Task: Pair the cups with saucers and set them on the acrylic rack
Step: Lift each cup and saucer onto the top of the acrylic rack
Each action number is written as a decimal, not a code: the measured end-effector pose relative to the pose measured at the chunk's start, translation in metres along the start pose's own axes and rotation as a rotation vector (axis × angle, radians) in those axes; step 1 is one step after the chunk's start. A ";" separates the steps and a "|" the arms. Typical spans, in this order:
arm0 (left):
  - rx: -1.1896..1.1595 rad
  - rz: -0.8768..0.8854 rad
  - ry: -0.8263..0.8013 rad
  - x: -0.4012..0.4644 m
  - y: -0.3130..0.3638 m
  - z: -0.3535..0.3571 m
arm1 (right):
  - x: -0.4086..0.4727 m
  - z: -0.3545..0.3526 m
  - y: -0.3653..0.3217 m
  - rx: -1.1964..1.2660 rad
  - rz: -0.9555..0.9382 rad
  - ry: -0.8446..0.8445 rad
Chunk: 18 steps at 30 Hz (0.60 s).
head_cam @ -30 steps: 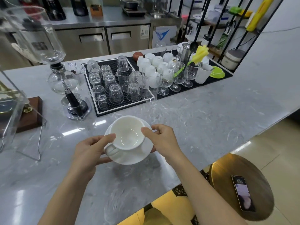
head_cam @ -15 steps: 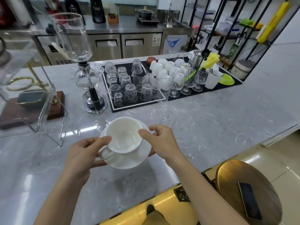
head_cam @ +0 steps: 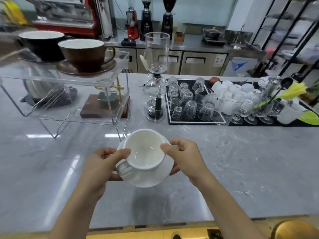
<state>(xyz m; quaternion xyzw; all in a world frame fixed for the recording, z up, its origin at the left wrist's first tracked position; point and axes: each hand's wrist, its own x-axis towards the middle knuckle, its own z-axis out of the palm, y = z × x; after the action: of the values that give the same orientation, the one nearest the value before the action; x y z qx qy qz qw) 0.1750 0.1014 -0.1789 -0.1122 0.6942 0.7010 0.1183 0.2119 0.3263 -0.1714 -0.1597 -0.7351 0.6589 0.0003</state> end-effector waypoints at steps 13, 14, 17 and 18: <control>-0.070 0.065 0.235 -0.020 0.006 -0.078 | 0.010 0.079 -0.024 -0.017 -0.051 -0.236; -0.080 0.065 0.252 -0.021 0.006 -0.084 | 0.011 0.085 -0.026 -0.022 -0.058 -0.255; -0.104 0.072 0.292 -0.022 0.006 -0.098 | 0.015 0.101 -0.032 -0.029 -0.085 -0.285; -0.113 0.077 0.307 -0.022 0.007 -0.103 | 0.016 0.107 -0.034 -0.030 -0.096 -0.297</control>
<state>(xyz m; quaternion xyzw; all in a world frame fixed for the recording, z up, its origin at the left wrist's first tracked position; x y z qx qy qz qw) 0.1926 -0.0018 -0.1668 -0.1977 0.6676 0.7175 -0.0224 0.1660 0.2240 -0.1563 -0.0253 -0.7437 0.6633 -0.0793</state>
